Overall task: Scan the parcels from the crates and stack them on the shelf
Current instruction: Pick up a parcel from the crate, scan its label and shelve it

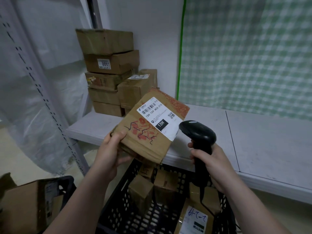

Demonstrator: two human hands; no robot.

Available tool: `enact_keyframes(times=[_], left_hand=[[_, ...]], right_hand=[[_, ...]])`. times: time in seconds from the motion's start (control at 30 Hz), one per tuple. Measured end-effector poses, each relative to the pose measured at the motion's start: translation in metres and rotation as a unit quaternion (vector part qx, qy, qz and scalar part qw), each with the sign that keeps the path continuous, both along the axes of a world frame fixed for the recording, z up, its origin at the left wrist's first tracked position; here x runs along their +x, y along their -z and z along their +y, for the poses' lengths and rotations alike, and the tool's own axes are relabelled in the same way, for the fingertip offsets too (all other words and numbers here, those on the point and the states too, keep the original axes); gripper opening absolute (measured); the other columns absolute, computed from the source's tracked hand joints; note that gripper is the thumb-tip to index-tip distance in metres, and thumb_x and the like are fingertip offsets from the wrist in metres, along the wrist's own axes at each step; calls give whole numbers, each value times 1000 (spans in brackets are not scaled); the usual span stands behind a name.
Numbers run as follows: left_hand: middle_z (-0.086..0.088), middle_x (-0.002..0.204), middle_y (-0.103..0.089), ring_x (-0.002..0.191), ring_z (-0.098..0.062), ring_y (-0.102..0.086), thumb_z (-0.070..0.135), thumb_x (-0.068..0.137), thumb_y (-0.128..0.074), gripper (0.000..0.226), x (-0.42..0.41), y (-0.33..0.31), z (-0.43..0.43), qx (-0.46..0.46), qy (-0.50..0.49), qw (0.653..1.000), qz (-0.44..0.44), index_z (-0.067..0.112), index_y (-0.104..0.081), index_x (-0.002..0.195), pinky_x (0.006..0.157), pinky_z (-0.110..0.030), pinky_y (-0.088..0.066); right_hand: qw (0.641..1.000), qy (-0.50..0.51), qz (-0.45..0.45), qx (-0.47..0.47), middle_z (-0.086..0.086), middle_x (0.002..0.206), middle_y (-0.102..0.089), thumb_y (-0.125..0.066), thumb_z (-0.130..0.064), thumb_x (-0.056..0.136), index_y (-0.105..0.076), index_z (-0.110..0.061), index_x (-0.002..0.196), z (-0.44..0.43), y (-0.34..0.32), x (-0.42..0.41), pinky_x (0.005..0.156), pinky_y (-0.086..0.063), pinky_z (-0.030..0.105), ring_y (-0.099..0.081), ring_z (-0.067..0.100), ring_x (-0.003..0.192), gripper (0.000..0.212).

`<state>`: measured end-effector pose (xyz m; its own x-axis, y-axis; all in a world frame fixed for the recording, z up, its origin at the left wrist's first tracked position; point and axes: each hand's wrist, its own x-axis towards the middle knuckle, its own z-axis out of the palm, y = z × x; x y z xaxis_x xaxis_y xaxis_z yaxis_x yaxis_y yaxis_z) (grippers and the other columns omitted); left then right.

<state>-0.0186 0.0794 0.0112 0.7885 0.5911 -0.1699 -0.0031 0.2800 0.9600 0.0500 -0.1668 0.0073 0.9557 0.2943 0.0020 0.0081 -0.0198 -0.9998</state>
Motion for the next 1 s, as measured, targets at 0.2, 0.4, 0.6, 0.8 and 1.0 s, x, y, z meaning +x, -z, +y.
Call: enact_keyframes(times=[0.2, 0.4, 0.6, 0.8, 1.0], left_hand=[[-3, 95, -57, 92, -22, -60, 33, 94, -53, 13, -12, -20, 9, -19, -6, 999, 28, 24, -57, 103, 91, -55, -51], [-6, 90, -62, 83, -23, -63, 41, 92, -52, 25, -34, -29, 22, -24, -21, 998, 60, 19, -60, 100, 83, -51, -54], [-7, 87, -53, 78, -21, -55, 51, 87, -55, 33, -63, -30, 53, -88, -107, 988, 71, 19, -54, 97, 67, -41, -53], [-7, 100, -60, 92, -25, -58, 40, 90, -55, 20, -60, -33, 67, -175, -161, 971, 24, 24, -56, 103, 81, -47, -49], [-8, 120, -62, 112, -33, -56, 48, 82, -58, 51, -14, -24, 71, -229, -120, 965, 46, 20, -56, 125, 107, -59, -32]], right_hand=[[1000, -6, 8, 28, 11, 90, -66, -63, 0, 86, -65, -10, 99, 7, -12, -6, 78, -51, 40, -60, 20, 72, 16], [1000, -13, -7, 15, 11, 90, -68, -64, -4, 86, -65, -13, 98, 16, -25, -15, 81, -53, 43, -63, 21, 75, 16], [1000, -23, -7, -7, 8, 83, -65, -64, -3, 85, -65, -10, 95, 30, -30, -20, 73, -51, 40, -60, 21, 71, 11], [999, -37, 7, -33, 6, 78, -62, -65, -6, 84, -65, -7, 95, 49, -27, -17, 68, -50, 34, -59, 19, 69, 11], [998, -35, 30, -50, 5, 74, -61, -65, -7, 83, -64, -6, 94, 62, -18, -9, 66, -48, 36, -57, 20, 67, 12]])
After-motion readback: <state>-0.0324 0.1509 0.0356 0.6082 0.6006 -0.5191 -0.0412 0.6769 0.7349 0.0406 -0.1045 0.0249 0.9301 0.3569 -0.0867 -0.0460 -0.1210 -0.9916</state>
